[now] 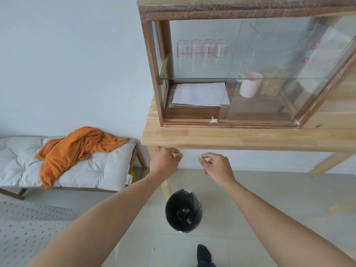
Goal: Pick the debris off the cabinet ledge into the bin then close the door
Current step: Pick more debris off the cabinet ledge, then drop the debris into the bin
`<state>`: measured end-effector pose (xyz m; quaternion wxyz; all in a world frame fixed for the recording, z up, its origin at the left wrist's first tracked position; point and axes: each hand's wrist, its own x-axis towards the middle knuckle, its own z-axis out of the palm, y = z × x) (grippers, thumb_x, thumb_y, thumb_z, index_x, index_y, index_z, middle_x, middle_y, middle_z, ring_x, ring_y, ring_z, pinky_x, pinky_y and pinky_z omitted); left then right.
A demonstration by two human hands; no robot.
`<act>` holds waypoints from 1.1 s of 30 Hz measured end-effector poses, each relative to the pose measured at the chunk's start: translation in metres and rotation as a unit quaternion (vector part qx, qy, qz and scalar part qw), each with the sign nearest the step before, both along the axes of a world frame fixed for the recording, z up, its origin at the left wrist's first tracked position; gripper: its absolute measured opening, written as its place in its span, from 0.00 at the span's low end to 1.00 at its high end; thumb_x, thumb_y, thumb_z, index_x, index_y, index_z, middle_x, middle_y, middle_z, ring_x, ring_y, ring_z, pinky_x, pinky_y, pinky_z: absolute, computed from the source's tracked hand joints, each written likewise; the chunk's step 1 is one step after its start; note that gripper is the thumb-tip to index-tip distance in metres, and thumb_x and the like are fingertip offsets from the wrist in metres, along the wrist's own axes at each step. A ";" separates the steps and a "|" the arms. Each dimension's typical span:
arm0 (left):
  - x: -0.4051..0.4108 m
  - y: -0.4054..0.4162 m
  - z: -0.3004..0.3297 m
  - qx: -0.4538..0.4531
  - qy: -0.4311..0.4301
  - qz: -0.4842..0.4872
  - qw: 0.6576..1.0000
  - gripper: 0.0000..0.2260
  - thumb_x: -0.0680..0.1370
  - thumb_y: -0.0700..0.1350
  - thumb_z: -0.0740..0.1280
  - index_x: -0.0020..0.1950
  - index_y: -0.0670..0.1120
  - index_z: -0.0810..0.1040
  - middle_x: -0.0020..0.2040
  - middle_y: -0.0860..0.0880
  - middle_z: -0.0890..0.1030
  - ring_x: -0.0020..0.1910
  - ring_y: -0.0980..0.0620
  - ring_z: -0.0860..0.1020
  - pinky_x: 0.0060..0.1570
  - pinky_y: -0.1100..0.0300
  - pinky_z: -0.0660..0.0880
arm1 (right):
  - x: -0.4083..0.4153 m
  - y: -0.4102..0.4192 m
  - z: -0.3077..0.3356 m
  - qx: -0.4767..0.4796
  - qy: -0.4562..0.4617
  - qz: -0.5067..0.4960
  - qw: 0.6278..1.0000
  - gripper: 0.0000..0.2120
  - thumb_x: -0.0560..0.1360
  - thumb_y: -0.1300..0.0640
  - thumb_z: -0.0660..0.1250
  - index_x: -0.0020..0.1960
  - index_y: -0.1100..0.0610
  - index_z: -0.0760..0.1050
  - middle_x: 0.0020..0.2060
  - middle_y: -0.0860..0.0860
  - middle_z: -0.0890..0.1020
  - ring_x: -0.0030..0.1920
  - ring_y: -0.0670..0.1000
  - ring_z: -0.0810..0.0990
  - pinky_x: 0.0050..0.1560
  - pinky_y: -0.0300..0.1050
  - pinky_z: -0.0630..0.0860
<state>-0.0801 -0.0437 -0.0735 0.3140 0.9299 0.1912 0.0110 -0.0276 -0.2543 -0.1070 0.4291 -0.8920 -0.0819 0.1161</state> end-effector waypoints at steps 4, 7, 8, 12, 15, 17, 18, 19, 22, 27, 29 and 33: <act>-0.011 -0.002 -0.020 -0.003 0.043 -0.002 0.999 0.14 0.84 0.58 0.66 0.66 0.55 0.84 0.43 0.52 0.84 0.46 0.47 0.85 0.46 0.50 0.84 | -0.014 -0.004 -0.022 -0.018 0.022 0.016 0.999 0.07 0.83 0.44 0.70 0.53 0.44 0.86 0.28 0.48 0.86 0.24 0.43 0.76 0.41 0.48 0.81; -0.017 -0.004 -0.039 0.004 0.058 0.003 0.998 0.14 0.85 0.57 0.66 0.66 0.54 0.84 0.43 0.52 0.85 0.44 0.48 0.85 0.46 0.51 0.84 | -0.022 -0.007 -0.042 -0.039 0.041 0.032 0.998 0.10 0.83 0.42 0.69 0.54 0.45 0.86 0.28 0.47 0.86 0.26 0.42 0.78 0.43 0.47 0.81; -0.019 -0.005 -0.046 0.004 0.062 0.007 0.998 0.14 0.85 0.57 0.66 0.66 0.54 0.84 0.44 0.51 0.86 0.43 0.48 0.85 0.44 0.52 0.83 | -0.023 -0.008 -0.048 -0.046 0.048 0.035 0.997 0.11 0.83 0.41 0.69 0.54 0.45 0.87 0.27 0.47 0.86 0.26 0.42 0.79 0.43 0.47 0.81; -0.027 -0.011 -0.074 -0.006 0.092 0.016 0.996 0.14 0.85 0.57 0.66 0.66 0.54 0.84 0.49 0.49 0.87 0.45 0.47 0.85 0.46 0.52 0.83 | -0.028 -0.010 -0.074 -0.076 0.077 0.054 0.993 0.11 0.83 0.40 0.69 0.54 0.44 0.87 0.26 0.42 0.85 0.25 0.41 0.80 0.37 0.43 0.77; -0.029 -0.013 -0.093 -0.008 0.111 0.014 0.994 0.13 0.85 0.56 0.67 0.64 0.54 0.85 0.52 0.49 0.87 0.47 0.47 0.86 0.49 0.49 0.85 | -0.029 -0.008 -0.092 -0.094 0.093 0.069 0.989 0.10 0.82 0.41 0.69 0.56 0.44 0.86 0.25 0.41 0.85 0.25 0.38 0.80 0.37 0.42 0.75; -0.029 -0.015 -0.105 0.000 0.124 0.015 0.992 0.12 0.85 0.56 0.67 0.64 0.55 0.85 0.54 0.50 0.87 0.48 0.47 0.85 0.48 0.52 0.84 | -0.030 -0.007 -0.105 -0.101 0.107 0.077 0.986 0.10 0.82 0.41 0.69 0.56 0.44 0.86 0.26 0.42 0.85 0.27 0.39 0.81 0.39 0.43 0.77; -0.028 -0.015 -0.111 0.003 0.132 0.015 0.991 0.12 0.85 0.56 0.67 0.65 0.56 0.85 0.55 0.50 0.87 0.50 0.47 0.85 0.48 0.52 0.84 | -0.029 -0.005 -0.110 -0.103 0.116 0.080 0.985 0.10 0.82 0.41 0.70 0.57 0.44 0.86 0.26 0.43 0.85 0.28 0.40 0.82 0.40 0.44 0.78; -0.027 -0.015 -0.117 0.002 0.140 0.016 0.990 0.13 0.85 0.56 0.67 0.67 0.56 0.84 0.57 0.50 0.87 0.52 0.47 0.85 0.49 0.51 0.84 | -0.028 -0.004 -0.117 -0.104 0.125 0.084 0.983 0.11 0.82 0.41 0.70 0.57 0.44 0.86 0.27 0.44 0.86 0.30 0.40 0.83 0.42 0.44 0.78; -0.027 -0.013 -0.125 -0.007 0.163 0.017 0.986 0.18 0.84 0.57 0.68 0.73 0.55 0.81 0.62 0.48 0.86 0.57 0.45 0.85 0.56 0.47 0.84 | -0.028 -0.001 -0.125 -0.115 0.140 0.089 0.979 0.14 0.81 0.42 0.70 0.63 0.46 0.84 0.29 0.46 0.87 0.33 0.40 0.85 0.46 0.45 0.81; -0.028 0.000 -0.118 -0.002 0.167 0.017 0.986 0.19 0.84 0.57 0.68 0.74 0.54 0.79 0.60 0.46 0.87 0.55 0.45 0.86 0.54 0.48 0.84 | -0.022 -0.002 -0.117 -0.123 0.131 0.077 0.981 0.18 0.82 0.44 0.70 0.68 0.50 0.82 0.30 0.46 0.87 0.39 0.43 0.86 0.53 0.48 0.82; -0.027 0.006 -0.108 -0.004 0.152 0.017 0.988 0.19 0.85 0.56 0.68 0.74 0.53 0.79 0.58 0.47 0.87 0.53 0.46 0.86 0.51 0.51 0.84 | -0.018 -0.001 -0.105 -0.117 0.115 0.067 0.984 0.18 0.82 0.45 0.70 0.69 0.51 0.82 0.30 0.46 0.86 0.40 0.45 0.86 0.54 0.48 0.82; -0.021 0.016 -0.076 0.000 0.107 0.015 0.994 0.19 0.85 0.57 0.68 0.74 0.52 0.79 0.52 0.49 0.87 0.48 0.48 0.86 0.47 0.54 0.83 | -0.010 0.002 -0.070 -0.090 0.073 0.044 0.992 0.18 0.83 0.45 0.71 0.69 0.52 0.83 0.34 0.47 0.87 0.44 0.50 0.88 0.56 0.51 0.83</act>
